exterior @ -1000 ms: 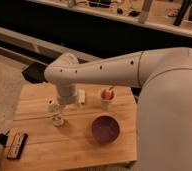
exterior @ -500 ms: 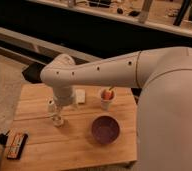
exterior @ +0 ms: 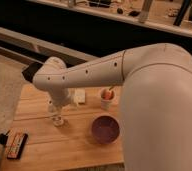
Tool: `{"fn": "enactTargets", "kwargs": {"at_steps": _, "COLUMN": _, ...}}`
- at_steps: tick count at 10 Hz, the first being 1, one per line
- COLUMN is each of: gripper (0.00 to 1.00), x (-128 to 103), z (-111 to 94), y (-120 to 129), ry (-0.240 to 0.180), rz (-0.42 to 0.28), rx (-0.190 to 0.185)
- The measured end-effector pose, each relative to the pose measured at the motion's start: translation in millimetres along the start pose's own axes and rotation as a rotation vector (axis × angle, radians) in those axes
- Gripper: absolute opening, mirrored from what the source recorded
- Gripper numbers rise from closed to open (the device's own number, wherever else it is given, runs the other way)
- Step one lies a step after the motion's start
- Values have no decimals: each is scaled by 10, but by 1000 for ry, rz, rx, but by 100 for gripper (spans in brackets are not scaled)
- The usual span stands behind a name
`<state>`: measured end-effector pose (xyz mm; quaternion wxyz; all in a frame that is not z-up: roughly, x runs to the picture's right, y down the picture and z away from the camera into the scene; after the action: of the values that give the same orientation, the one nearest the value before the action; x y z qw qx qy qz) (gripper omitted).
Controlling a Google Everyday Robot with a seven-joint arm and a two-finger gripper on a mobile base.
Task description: Knock the bottle over
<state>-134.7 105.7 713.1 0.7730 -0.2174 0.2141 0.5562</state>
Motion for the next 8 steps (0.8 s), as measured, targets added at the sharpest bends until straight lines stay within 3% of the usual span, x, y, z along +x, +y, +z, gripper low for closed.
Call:
{"fn": "enactTargets", "kwargs": {"at_steps": 3, "gripper": 65, "x": -147, "z": 86, "y": 86, "ry": -29, "rz": -2, "rx": 53}}
{"fn": "enactTargets", "kwargs": {"at_steps": 8, "gripper": 65, "x": -326, "z": 127, "y": -49, "ry": -48, "rz": 24, "rx": 148}}
